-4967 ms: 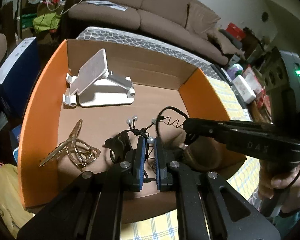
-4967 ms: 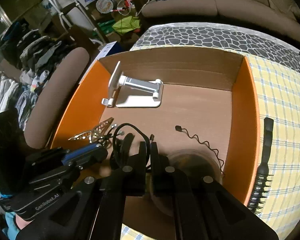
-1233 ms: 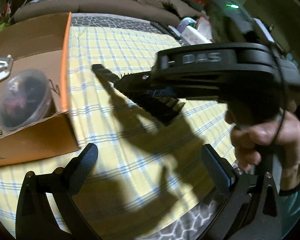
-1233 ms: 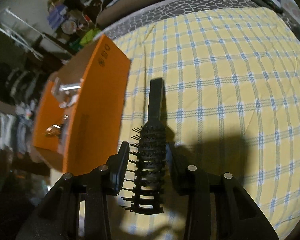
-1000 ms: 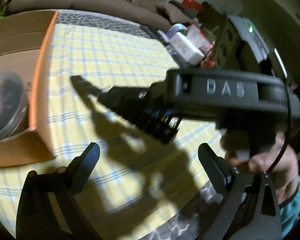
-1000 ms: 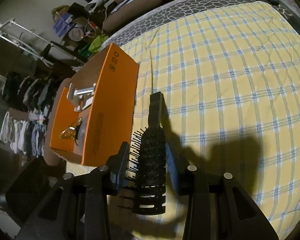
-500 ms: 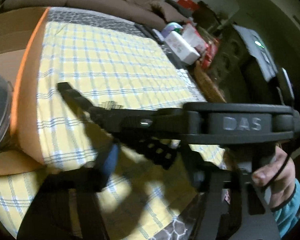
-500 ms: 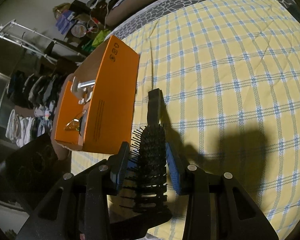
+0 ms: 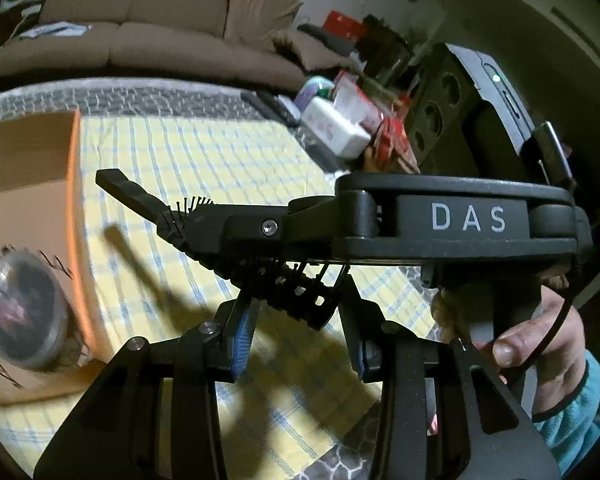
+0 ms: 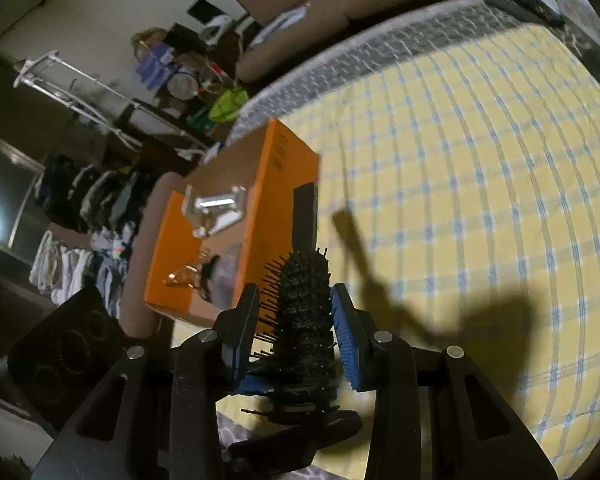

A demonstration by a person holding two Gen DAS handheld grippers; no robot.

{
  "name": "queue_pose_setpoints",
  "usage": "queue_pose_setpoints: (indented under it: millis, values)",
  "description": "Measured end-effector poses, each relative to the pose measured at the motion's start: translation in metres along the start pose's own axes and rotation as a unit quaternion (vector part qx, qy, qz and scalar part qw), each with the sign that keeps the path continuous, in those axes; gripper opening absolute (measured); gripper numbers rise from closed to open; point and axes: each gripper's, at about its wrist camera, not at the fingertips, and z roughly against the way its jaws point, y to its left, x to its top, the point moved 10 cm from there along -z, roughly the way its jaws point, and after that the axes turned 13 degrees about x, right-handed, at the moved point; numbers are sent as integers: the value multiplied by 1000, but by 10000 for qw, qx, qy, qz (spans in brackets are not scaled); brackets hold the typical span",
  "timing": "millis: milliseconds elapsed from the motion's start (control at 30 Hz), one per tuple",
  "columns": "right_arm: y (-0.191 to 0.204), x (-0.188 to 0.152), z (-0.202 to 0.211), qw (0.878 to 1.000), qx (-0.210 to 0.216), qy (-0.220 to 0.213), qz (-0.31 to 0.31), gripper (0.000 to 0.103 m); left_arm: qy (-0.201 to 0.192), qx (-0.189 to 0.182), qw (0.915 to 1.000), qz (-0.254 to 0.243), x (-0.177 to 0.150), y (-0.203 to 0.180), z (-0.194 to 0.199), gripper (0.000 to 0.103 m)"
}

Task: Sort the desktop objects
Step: 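Close the right gripper on the hairbrush and lift it, then carry the hairbrush over the orange box and lower it inside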

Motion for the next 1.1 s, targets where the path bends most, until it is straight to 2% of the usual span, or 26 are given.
queue_pose_setpoints:
  millis: [267,533,733,1100]
  values:
    - [47,20,-30,9990,80,9,435,37,-236,146,9993,266,24,46,26,37]
    - [78,25,-100,9967,45,289,754,37,-218,270,9969,711,30,111,32,37]
    - [80,28,-140,9950,-118,470,876,37,-130,282,9952,924,28,146,25,37]
    - [63,34,-175,9932,-403,643,887,37,140,264,9943,1023,25,176,1,37]
